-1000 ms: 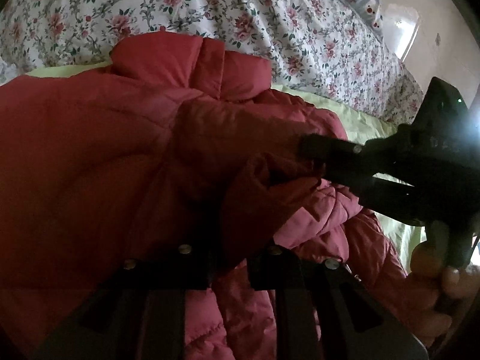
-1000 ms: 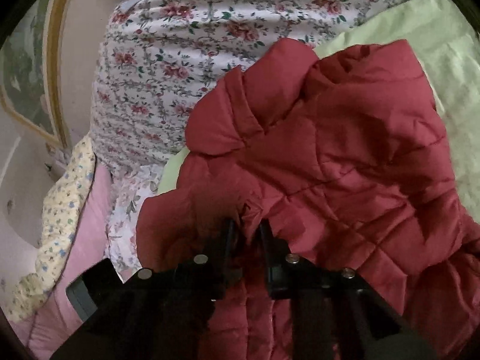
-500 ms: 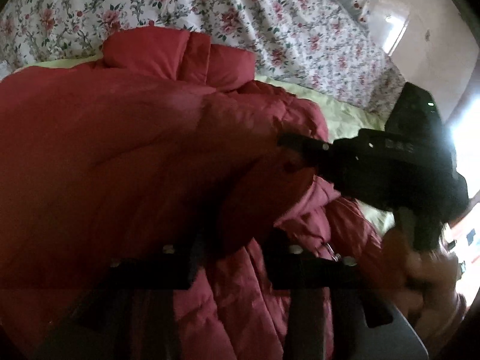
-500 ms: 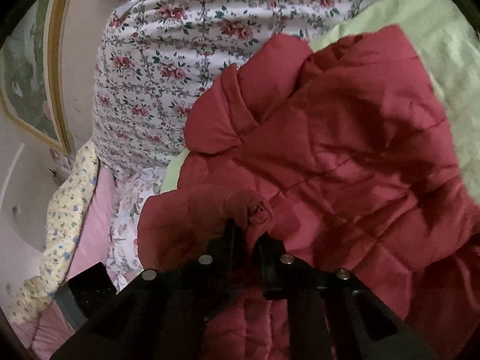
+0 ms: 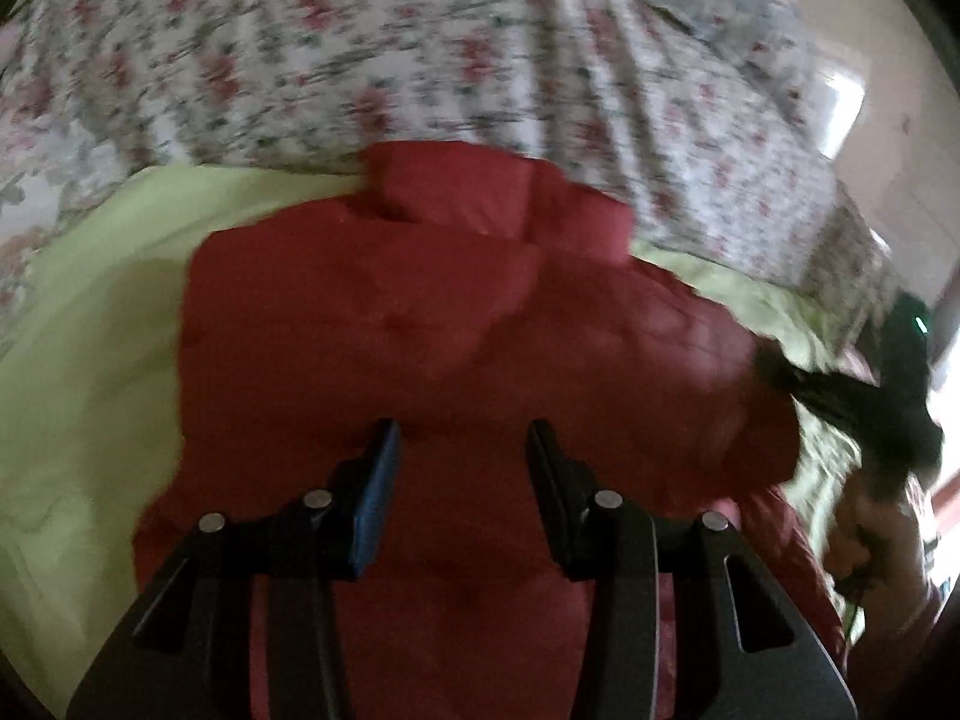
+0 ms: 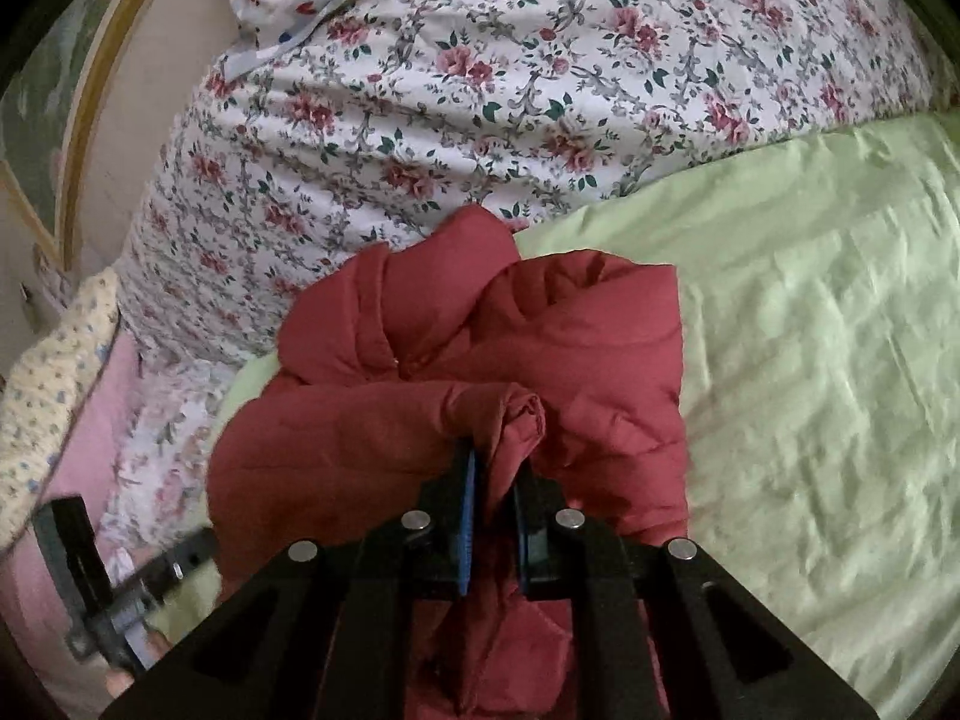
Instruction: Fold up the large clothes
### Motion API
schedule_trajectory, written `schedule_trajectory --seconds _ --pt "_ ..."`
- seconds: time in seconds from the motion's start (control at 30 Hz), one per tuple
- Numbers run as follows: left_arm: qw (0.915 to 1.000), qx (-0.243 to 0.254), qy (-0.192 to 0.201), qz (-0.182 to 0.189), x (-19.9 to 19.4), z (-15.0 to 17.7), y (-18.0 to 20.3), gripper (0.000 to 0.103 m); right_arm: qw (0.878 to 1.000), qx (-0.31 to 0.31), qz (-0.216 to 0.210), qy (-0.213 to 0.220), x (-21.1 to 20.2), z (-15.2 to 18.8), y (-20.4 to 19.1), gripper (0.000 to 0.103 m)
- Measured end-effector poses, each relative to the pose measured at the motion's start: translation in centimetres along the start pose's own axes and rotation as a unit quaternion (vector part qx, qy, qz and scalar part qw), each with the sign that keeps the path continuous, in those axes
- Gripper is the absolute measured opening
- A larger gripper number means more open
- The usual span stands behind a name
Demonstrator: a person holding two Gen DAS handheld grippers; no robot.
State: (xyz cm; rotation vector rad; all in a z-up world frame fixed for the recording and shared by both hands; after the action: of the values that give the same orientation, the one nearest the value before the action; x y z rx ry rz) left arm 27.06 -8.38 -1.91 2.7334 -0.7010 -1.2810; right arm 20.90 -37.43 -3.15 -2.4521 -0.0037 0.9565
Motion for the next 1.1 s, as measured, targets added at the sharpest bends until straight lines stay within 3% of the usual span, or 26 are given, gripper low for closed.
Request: schedule_trajectory --seconds 0.2,0.27,0.3,0.4,0.47,0.5,0.6,0.73,0.8,0.97,1.1 --pt "0.9988 -0.012 -0.044 -0.02 4.0 0.4 -2.3 0.042 1.0 -0.003 0.015 -0.013 1.6 1.3 1.0 0.01" --pt "0.9981 -0.004 -0.055 -0.028 4.9 0.9 -2.4 0.042 0.999 -0.003 0.04 -0.018 1.6 1.6 1.3 0.024" --pt "0.9979 -0.001 -0.057 -0.031 5.1 1.1 -2.3 0.042 0.998 -0.007 0.053 -0.014 1.1 1.6 1.2 0.025" --pt "0.9976 0.004 -0.056 -0.04 5.5 1.4 -2.2 0.042 0.994 -0.038 0.087 0.049 -2.3 0.8 -0.6 0.026" --pt "0.9975 0.002 -0.056 -0.043 5.5 1.7 -2.3 0.042 0.991 -0.064 0.079 0.085 -4.1 0.7 -2.6 0.027" --pt "0.9974 0.001 -0.057 -0.045 5.7 1.6 -2.2 0.042 0.992 -0.078 0.066 0.08 -4.0 1.0 -3.6 0.027" --pt "0.9971 -0.001 -0.058 -0.051 6.0 1.5 -2.2 0.042 0.993 -0.111 0.041 0.005 -0.5 3.3 -5.6 0.027" --pt "0.9972 0.001 -0.055 -0.05 5.6 1.4 -2.1 0.042 0.987 -0.127 0.089 -0.043 3.2 5.4 -3.8 0.024" --pt "0.9976 0.009 -0.051 -0.046 4.8 1.3 -2.0 0.042 0.987 -0.112 0.105 -0.051 4.4 5.8 -1.9 0.024" --pt "0.9989 -0.004 -0.02 -0.042 1.9 0.7 -3.2 0.042 0.992 -0.071 0.089 -0.048 4.7 5.9 0.8 0.02" --pt "0.9965 -0.017 -0.058 -0.059 4.3 1.6 -5.2 0.041 0.993 -0.064 0.082 -0.051 4.7 5.9 1.0 0.02"
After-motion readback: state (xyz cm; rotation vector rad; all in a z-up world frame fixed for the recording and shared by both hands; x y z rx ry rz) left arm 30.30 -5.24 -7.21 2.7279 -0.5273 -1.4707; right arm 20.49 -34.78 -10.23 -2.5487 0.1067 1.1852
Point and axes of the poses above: each gripper's, at about its wrist camera, not at the fingertips, and x roughly the way its jaws point, y to its right, z to its underside, the point moved 7 cm from there along x, roughly the way its jaws point, and after that the axes turned 4 degrees about -z, right-handed, at the moved point
